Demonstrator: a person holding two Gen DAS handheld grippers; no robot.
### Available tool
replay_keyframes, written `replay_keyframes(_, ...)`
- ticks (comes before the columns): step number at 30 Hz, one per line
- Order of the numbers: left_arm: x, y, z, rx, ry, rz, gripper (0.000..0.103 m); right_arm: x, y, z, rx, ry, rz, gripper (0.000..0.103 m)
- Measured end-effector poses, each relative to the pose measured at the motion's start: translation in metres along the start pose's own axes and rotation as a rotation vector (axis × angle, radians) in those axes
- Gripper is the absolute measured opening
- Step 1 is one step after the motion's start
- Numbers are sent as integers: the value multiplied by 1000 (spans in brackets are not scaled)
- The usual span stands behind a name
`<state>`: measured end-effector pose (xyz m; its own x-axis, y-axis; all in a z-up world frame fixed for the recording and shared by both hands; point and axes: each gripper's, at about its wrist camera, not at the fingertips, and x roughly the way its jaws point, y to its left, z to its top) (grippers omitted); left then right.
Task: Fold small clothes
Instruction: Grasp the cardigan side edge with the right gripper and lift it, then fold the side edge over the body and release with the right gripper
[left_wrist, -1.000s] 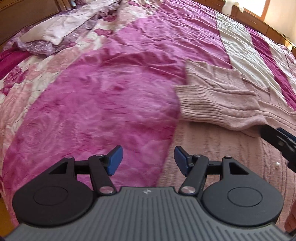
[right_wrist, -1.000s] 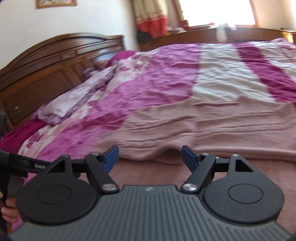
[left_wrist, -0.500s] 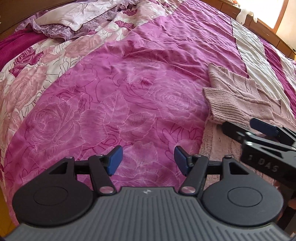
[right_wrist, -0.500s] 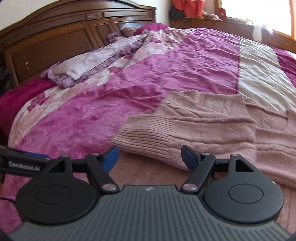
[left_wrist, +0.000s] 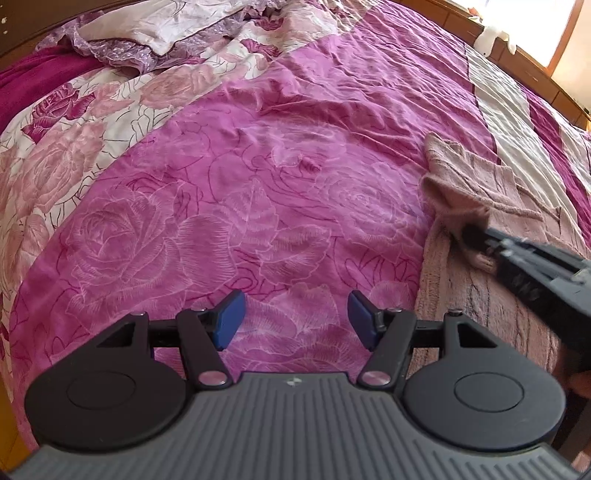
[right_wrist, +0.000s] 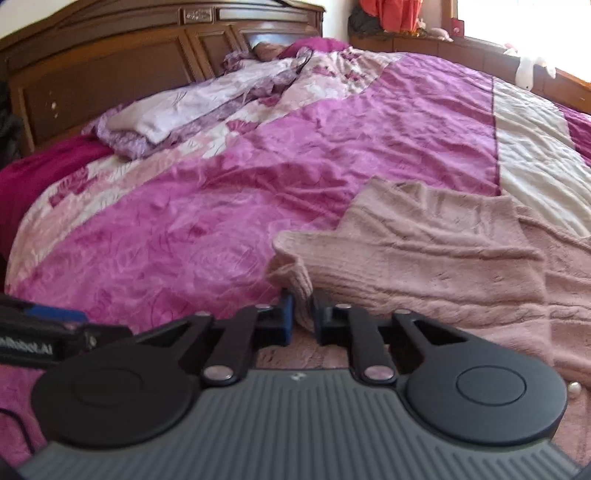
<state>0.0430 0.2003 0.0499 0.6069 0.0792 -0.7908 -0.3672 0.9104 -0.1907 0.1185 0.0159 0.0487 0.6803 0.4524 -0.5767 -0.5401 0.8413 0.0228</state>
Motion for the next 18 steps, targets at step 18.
replay_keyframes(18,-12,-41,7,86,-21,-56,69,-91,-106,24,184,-225,-134,12)
